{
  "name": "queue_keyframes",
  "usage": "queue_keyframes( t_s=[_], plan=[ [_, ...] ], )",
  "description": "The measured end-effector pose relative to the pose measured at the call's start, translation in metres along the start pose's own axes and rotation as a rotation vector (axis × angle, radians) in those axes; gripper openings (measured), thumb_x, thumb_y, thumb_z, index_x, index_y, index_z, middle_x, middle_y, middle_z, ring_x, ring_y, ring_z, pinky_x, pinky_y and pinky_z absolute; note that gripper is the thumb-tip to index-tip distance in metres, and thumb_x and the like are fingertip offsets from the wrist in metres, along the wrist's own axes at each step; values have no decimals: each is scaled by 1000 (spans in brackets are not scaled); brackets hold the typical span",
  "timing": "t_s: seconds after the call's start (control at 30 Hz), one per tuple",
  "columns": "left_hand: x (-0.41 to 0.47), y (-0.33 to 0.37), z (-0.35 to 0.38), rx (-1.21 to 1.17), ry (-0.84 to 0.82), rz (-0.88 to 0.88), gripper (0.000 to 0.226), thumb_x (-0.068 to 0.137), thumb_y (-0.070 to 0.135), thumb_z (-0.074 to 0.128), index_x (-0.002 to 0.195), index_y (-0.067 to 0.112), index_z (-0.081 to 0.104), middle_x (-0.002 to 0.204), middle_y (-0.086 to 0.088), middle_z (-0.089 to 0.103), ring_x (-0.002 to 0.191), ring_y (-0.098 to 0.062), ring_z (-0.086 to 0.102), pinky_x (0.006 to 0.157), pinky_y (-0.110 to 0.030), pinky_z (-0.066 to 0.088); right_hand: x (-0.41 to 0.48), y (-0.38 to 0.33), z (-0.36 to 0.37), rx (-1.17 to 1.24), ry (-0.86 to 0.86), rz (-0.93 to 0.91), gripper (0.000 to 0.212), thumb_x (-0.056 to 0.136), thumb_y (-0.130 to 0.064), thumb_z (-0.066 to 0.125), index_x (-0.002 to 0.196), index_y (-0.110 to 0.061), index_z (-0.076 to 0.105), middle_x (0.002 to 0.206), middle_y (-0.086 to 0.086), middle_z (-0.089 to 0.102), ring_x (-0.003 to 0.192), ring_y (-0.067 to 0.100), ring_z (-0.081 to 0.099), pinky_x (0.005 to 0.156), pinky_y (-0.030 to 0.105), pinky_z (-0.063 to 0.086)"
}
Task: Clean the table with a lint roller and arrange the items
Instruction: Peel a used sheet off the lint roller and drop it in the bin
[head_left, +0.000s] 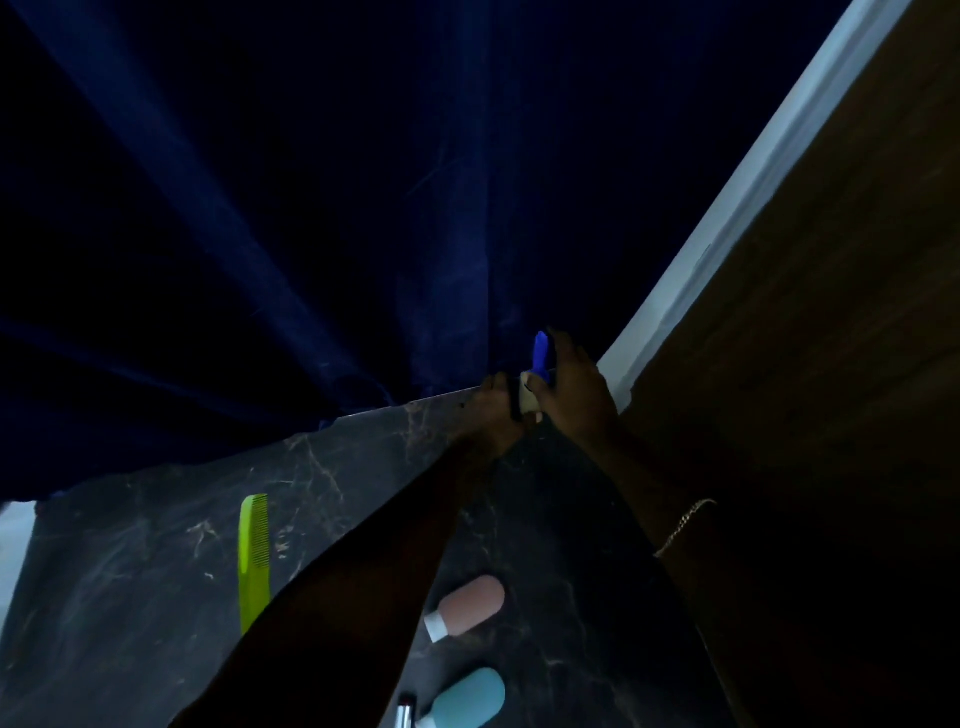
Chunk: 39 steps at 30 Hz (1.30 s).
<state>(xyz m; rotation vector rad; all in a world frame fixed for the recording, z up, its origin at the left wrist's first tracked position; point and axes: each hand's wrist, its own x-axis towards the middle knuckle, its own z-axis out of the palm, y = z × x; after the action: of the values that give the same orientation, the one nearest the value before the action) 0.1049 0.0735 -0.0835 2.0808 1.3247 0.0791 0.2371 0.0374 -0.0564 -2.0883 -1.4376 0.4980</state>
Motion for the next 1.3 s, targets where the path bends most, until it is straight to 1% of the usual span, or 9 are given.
queue_keyframes(
  t_s=[0.23, 0.37, 0.5, 0.53, 0.63, 0.73, 1.03, 1.2, 1.3],
  plan=[
    [23, 8, 15, -398, 11, -69, 32, 101, 13, 65, 129, -2, 61, 123, -22, 69, 116, -38, 67, 104, -47, 52, 13, 6, 6, 18, 3, -14, 41, 95, -26, 61, 134, -21, 51, 116, 6, 68, 109, 21, 67, 79, 21, 45],
    [-4, 13, 9, -381, 83, -47, 42, 93, 10, 74, 131, -1, 61, 128, -21, 69, 120, -37, 65, 107, -47, 50, -10, 0, -17, 106, -1, 15, 35, 93, -19, 65, 127, -17, 58, 112, 7, 72, 104, 21, 69, 86, 24, 52],
    [-53, 9, -10, -421, 131, 50, 35, 88, 9, 79, 119, 8, 61, 117, -10, 71, 106, -23, 67, 95, -42, 54, -50, -19, -49, 256, -12, -3, 30, 88, -13, 70, 117, -16, 64, 100, -1, 71, 96, 17, 69, 73, -1, 44],
    [-67, 8, -15, -412, 138, 77, 35, 88, 10, 79, 118, 11, 61, 116, -7, 71, 104, -20, 66, 93, -40, 54, -63, -25, -57, 293, -24, -13, 29, 86, -12, 71, 115, -16, 64, 99, -3, 70, 94, 17, 69, 77, 4, 49],
    [-111, 1, -31, -395, 223, 129, 35, 83, 11, 81, 113, 14, 64, 108, -3, 73, 98, -20, 68, 85, -34, 53, -105, -44, -73, 416, -40, -28, 26, 82, -9, 74, 107, -15, 67, 99, 4, 71, 91, 23, 70, 90, 42, 57],
    [-157, -10, -42, -353, 317, 183, 40, 75, 11, 84, 111, 17, 66, 106, 6, 69, 94, -12, 63, 80, -28, 46, -147, -63, -83, 549, -54, -26, 25, 81, -8, 78, 101, -20, 69, 94, 10, 72, 85, 29, 71, 84, 52, 58],
    [-308, -42, -59, -321, 435, 182, 49, 72, 9, 82, 117, 20, 68, 112, 3, 62, 99, -13, 63, 85, -23, 47, -268, -114, -87, 642, -196, -98, 24, 76, -16, 82, 96, -25, 73, 96, -2, 75, 87, 13, 73, 79, 34, 61],
    [-381, -71, -73, -174, 470, 120, 54, 73, 16, 82, 124, 26, 68, 118, 4, 61, 107, -24, 61, 95, -38, 51, -319, -144, -82, 711, -287, -116, 13, 82, -17, 77, 94, -21, 74, 90, 8, 77, 85, 23, 76, 78, 38, 63],
    [-422, -96, -79, -98, 514, 71, 59, 73, 18, 86, 128, 28, 67, 123, 7, 60, 111, -25, 57, 98, -35, 48, -341, -167, -73, 554, -310, -155, 10, 84, -20, 76, 93, -25, 75, 86, 0, 78, 79, 13, 77, 74, 31, 62]
  ],
)
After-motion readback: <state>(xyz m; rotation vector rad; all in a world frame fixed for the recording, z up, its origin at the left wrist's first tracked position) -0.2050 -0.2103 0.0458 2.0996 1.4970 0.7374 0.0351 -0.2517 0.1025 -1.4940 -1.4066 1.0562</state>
